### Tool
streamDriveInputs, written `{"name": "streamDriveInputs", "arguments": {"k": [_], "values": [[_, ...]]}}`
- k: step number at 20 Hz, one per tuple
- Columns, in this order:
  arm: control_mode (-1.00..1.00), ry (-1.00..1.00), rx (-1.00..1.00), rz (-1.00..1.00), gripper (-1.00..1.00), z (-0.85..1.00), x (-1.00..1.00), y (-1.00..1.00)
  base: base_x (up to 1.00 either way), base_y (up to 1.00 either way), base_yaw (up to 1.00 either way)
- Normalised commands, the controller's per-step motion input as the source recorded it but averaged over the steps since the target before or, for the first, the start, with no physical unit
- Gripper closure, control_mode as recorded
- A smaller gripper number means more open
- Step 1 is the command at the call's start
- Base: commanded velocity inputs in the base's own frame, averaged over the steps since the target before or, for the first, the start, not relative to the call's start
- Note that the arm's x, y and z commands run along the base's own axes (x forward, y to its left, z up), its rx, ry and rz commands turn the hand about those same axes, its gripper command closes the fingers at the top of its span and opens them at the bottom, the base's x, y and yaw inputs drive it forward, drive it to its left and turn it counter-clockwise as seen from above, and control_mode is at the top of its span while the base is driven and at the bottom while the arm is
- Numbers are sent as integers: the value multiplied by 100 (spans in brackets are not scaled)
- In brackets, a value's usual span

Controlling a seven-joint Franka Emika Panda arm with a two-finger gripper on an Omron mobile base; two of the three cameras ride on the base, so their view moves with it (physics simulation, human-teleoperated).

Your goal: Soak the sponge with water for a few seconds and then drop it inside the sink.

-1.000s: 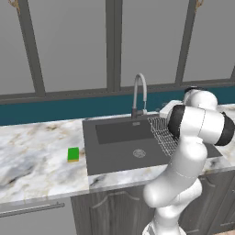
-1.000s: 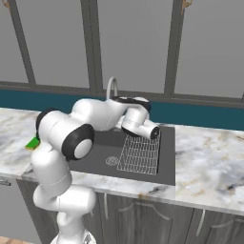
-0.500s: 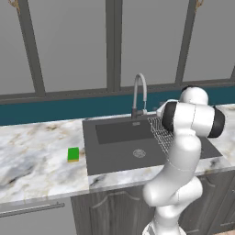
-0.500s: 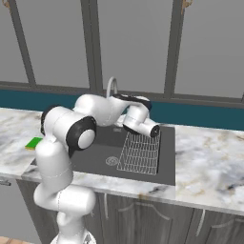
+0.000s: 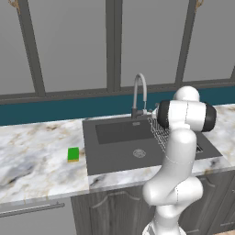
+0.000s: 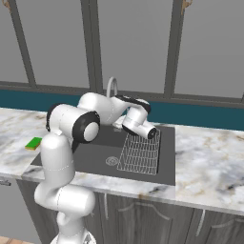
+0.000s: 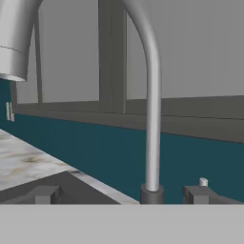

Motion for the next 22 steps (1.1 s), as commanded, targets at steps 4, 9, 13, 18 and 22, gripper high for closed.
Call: {"name": "streamDriveInputs", "arguments": {"k": [4, 9, 13, 18, 22], "values": [[-100, -2, 0, 0, -100, -5, 21, 8, 0, 0, 0], [-100, 0, 0, 0, -100, -1, 27, 2, 0, 0, 0], [-100, 0, 0, 0, -100, -3, 29, 0, 0, 0, 0], [-100, 0, 0, -1, -100, -6, 23, 0, 0, 0, 0], [-100, 0, 0, 0, -100, -14, 17, 1, 0, 0, 0]]}}
